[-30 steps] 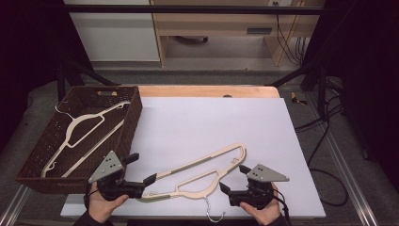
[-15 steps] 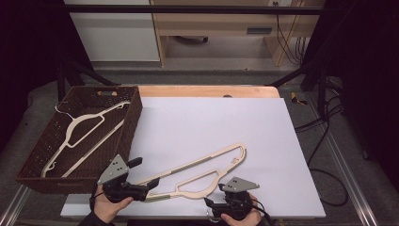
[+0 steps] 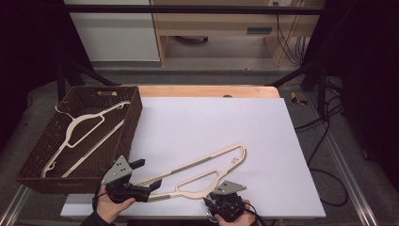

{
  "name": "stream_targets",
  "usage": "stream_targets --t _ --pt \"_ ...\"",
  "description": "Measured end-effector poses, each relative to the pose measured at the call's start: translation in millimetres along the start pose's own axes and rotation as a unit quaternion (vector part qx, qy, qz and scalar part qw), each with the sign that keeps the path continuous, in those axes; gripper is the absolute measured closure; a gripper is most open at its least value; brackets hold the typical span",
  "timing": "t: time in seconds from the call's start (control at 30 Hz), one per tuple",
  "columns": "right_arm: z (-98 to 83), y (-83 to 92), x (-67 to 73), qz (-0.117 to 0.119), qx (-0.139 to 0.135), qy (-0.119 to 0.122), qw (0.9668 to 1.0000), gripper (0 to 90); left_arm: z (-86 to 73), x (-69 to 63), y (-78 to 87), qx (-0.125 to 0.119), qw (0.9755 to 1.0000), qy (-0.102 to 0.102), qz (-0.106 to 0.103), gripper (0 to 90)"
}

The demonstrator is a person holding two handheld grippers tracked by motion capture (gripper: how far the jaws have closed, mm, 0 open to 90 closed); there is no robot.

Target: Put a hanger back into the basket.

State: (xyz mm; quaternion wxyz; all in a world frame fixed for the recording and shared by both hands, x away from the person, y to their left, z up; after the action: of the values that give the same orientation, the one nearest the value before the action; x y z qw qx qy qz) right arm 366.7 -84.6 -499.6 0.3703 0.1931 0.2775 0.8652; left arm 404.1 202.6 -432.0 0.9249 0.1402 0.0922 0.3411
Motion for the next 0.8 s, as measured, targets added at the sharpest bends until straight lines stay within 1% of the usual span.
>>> stream_targets --t 0.07,0.1,0.13,0.17,0.2,0.27,0.3,0.33,0.37,0.4,0.43,0.47,0.53,0.57,0.6,0.7,0.73,0.77,0.8 --pt "-0.2 -0.4 2.1 -0.004 -0.001 0.004 1.0 74.6 -0.3 -0.1 -0.3 0.001 1.0 0.0 0.0 6.6" --pt "-0.2 -0.7 3.6 -0.005 0.0 0.002 1.0 76.2 -0.4 0.0 -0.4 0.001 1.0 0.0 0.0 6.7" --pt "0.2 -0.5 6.3 -0.009 0.004 -0.006 0.9999 77.9 -0.5 -0.1 -0.7 -0.001 1.0 0.001 0.0 6.7" --pt "0.2 -0.6 7.4 -0.008 0.006 -0.006 0.9999 79.8 -0.6 -0.2 -0.6 0.001 1.0 0.001 0.0 6.7" --pt "-0.1 -0.8 6.7 -0.008 0.006 0.004 0.9999 80.9 -0.9 -0.4 -1.0 0.002 1.0 0.001 -0.001 6.8" --pt "0.2 -1.0 7.9 -0.007 0.01 0.0 0.9999 84.3 -1.4 -0.9 -1.8 0.004 1.0 0.001 -0.002 6.8" --pt "0.5 -1.2 8.8 -0.012 0.011 -0.008 0.9998 84.8 -1.7 -1.1 -2.2 0.005 1.0 0.0 -0.002 6.8" --pt "0.5 -1.2 8.8 -0.012 0.011 -0.008 0.9998 84.8 -1.7 -1.1 -2.2 0.005 1.0 0.0 -0.002 6.9" --pt "1.3 -1.6 7.8 -0.012 0.012 -0.018 0.9997 85.7 -2.3 -1.4 -2.9 0.007 1.0 0.0 -0.003 6.9" --pt "1.7 -1.1 7.1 -0.009 0.014 -0.022 0.9996 86.0 -2.4 -1.5 -3.0 0.008 1.0 0.0 -0.003 6.9" --pt "1.7 -1.0 7.1 -0.01 0.016 -0.03 0.9994 86.2 -2.5 -1.5 -3.2 0.008 1.0 0.0 -0.003 6.9" --pt "2.1 -0.6 7.5 -0.007 0.017 -0.039 0.9991 86.4 -2.7 -1.5 -3.4 0.009 1.0 0.0 -0.003 7.0" --pt "2.5 -0.9 7.1 -0.006 0.016 -0.039 0.9991 86.5 -2.9 -1.6 -3.7 0.009 1.0 0.0 -0.003 7.0" --pt "3.4 -0.5 7.9 -0.003 0.016 -0.055 0.9984 87.0 -3.2 -1.8 -4.1 0.011 0.9999 -0.001 -0.003 7.0" --pt "3.1 -0.6 6.1 -0.008 0.019 -0.046 0.9987 87.0 -3.4 -2.0 -4.3 0.012 0.9999 -0.001 -0.003 7.1" --pt "3.7 0.6 5.6 -0.007 0.023 -0.054 0.9983 87.5 -3.9 -3.1 -5.3 0.013 0.9999 -0.003 -0.005 7.2" --pt "4.5 0.6 5.5 -0.005 0.019 -0.057 0.9982 87.6 -4.1 -3.4 -5.6 0.014 0.9999 -0.003 -0.006 7.2" --pt "5.7 1.3 7.0 -0.007 0.021 -0.071 0.9972 87.8 -4.4 -3.9 -6.0 0.015 0.9999 -0.004 -0.006 7.2" --pt "6.2 2.6 6.7 -0.008 0.021 -0.073 0.9971 87.9 -4.8 -4.5 -6.6 0.016 0.9998 -0.004 -0.008 7.3"
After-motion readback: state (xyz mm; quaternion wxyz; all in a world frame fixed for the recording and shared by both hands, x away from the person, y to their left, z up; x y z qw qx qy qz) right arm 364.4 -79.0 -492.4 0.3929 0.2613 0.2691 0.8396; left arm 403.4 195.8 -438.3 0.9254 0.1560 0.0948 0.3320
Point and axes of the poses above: each handheld gripper's, and its own axes: y roughly backward along the jaws, z roughly out of its top, x roughly to its left, the point moved 3 cm from there along -y, roughly forward along the jaws, and after that the axes turned 6 degrees about -x, right-handed, at the moved point
